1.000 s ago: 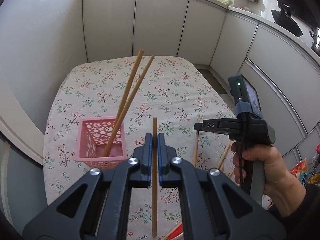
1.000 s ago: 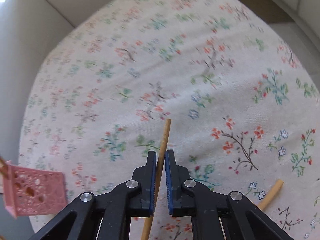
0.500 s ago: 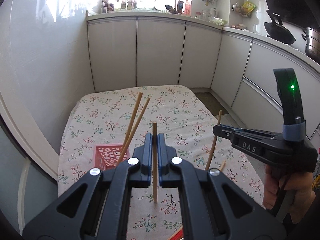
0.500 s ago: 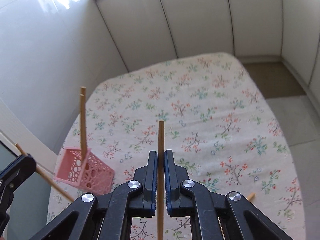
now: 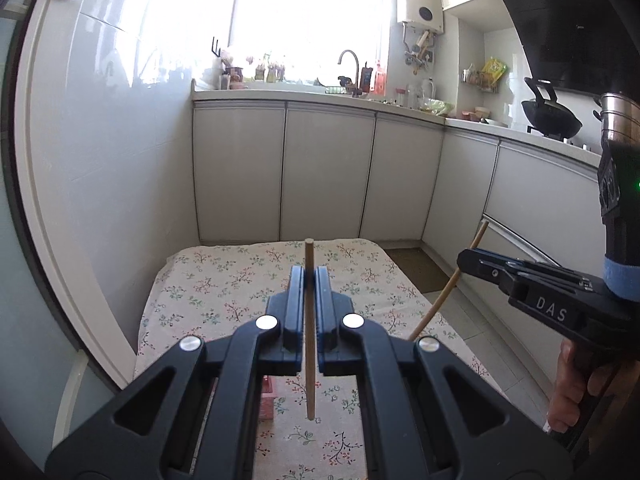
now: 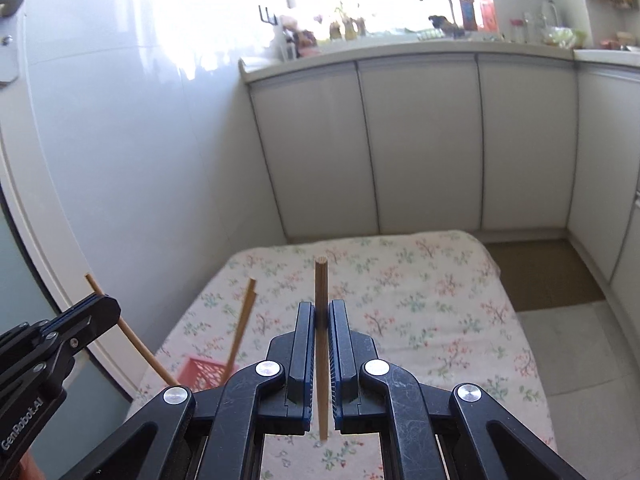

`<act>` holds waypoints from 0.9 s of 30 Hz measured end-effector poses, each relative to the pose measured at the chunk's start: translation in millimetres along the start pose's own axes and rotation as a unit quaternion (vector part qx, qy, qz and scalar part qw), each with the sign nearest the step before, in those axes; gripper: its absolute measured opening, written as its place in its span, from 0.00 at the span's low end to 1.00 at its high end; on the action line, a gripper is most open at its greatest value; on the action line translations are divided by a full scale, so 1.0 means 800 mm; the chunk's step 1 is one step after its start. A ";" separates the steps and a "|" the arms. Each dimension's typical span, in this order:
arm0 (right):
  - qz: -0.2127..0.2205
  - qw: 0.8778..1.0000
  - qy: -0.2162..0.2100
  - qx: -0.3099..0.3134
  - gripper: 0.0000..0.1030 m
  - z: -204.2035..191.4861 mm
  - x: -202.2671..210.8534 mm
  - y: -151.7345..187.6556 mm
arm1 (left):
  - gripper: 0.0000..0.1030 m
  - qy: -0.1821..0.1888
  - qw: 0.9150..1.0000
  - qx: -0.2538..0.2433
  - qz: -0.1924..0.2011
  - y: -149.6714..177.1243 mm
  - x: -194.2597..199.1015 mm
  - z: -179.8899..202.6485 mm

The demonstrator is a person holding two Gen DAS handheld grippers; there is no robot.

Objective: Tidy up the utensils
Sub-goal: 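Lift the held chopsticks and carry both tools over the pink holder, then open the left tool over the holder while the right tool releases its chopstick into it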

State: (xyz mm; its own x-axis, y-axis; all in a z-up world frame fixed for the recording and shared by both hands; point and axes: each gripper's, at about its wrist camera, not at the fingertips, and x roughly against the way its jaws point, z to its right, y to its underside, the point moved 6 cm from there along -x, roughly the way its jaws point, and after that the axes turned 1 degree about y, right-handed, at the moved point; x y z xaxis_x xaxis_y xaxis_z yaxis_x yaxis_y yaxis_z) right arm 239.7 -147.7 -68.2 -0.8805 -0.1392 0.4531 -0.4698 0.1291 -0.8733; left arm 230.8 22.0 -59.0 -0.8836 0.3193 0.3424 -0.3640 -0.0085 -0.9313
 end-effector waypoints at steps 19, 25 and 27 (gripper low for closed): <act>0.023 0.998 -0.053 -0.015 0.05 -0.057 -0.001 -0.021 | 0.05 -0.081 0.993 -0.007 0.079 -0.026 -0.009 -0.049; 0.019 0.997 -0.070 -0.018 0.05 -0.070 -0.017 -0.021 | 0.05 -0.090 0.993 -0.063 0.049 -0.005 -0.052 -0.041; 0.015 0.997 -0.072 -0.020 0.05 -0.072 -0.022 -0.019 | 0.05 -0.085 0.994 -0.065 0.031 0.005 -0.067 -0.043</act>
State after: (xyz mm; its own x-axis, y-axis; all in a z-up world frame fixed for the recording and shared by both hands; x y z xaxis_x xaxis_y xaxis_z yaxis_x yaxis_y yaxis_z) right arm 258.7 -90.9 -52.5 -0.8774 -0.2736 0.3942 -0.4481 0.1732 -0.8770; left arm 286.7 37.7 -85.4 -0.9439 0.1573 0.2903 -0.2766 0.1033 -0.9554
